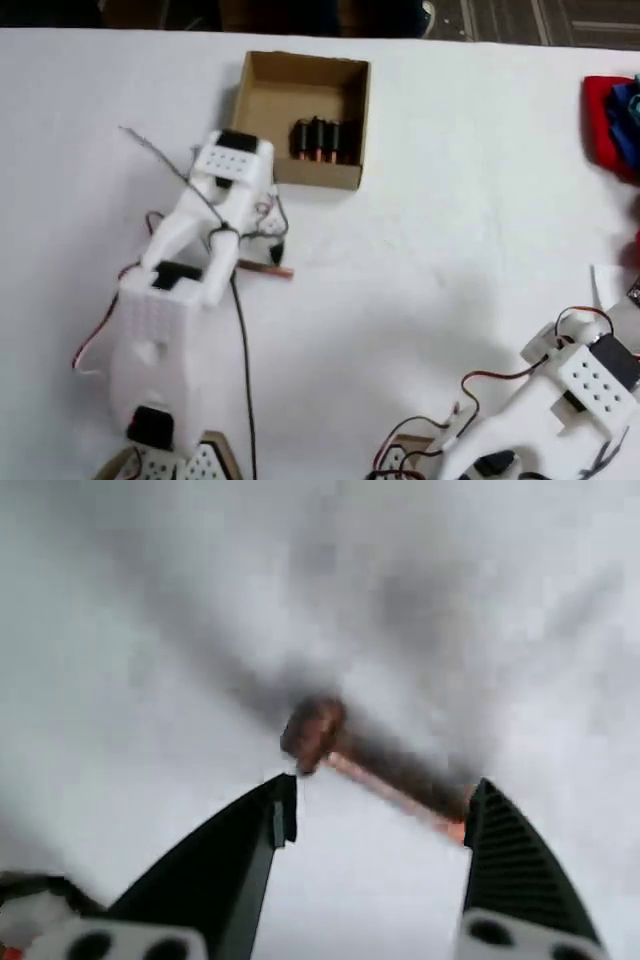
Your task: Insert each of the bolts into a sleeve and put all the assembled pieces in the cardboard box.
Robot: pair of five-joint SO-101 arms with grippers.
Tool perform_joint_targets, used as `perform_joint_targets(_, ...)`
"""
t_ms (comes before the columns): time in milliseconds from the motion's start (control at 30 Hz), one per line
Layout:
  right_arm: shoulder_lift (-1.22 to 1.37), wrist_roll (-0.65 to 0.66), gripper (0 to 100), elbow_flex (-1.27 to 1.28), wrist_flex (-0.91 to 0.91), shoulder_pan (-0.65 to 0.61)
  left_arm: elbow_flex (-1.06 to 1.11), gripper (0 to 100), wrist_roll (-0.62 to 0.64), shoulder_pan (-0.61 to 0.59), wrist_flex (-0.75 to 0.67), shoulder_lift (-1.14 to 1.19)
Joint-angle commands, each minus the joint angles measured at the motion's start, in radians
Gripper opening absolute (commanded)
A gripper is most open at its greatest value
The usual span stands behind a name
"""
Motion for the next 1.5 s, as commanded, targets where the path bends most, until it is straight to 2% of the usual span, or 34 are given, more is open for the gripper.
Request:
perform_joint_targets(0,-0.036,0.002,2.1,-0.014,-0.004,-0.012,-0.096,29,0.011,0.002,-0.003,0.066)
perform_joint_targets(400,-0.036,0.002,2.1,-0.014,-0.002,-0.007,-0.437,28,0.011,0.003,0.002,0.250)
perform_joint_targets(467,-0.036,0.002,2.1,-0.014,-0.002,-0.008,-0.493,24,0.008,0.009,0.003,0.258)
perform_joint_targets(600,-0.036,0.002,2.1,-0.014,-0.002,-0.005,-0.559,2,0.005,0.021,0.054,0.262)
perform_joint_targets(700,-0.036,0.002,2.1,-0.014,-0.002,-0.004,-0.565,7,0.005,0.026,0.078,0.258)
perform_joint_targets(800,-0.036,0.002,2.1,-0.014,-0.002,-0.008,-0.562,7,-0.005,0.025,0.084,0.252)
perform_joint_targets(900,-0.036,0.002,2.1,-0.014,-0.002,-0.008,-0.562,7,-0.157,0.017,0.086,0.250)
perform_joint_targets(1067,-0.036,0.002,2.1,-0.014,-0.004,-0.010,-0.568,7,-0.658,0.008,0.083,0.255)
perform_joint_targets(1100,-0.036,0.002,2.1,-0.014,-0.004,-0.010,-0.572,7,-0.715,0.011,0.078,0.256)
perform_joint_targets(1233,-0.036,0.002,2.1,-0.014,-0.007,-0.010,-0.572,8,-0.657,0.005,0.080,0.259)
perform_joint_targets(1400,-0.036,0.002,2.1,-0.014,-0.007,-0.012,-0.595,18,-0.644,0.002,0.064,0.261)
perform_joint_targets(1467,-0.036,0.002,2.1,-0.014,-0.007,-0.012,-0.621,19,-0.644,0.002,0.055,0.262)
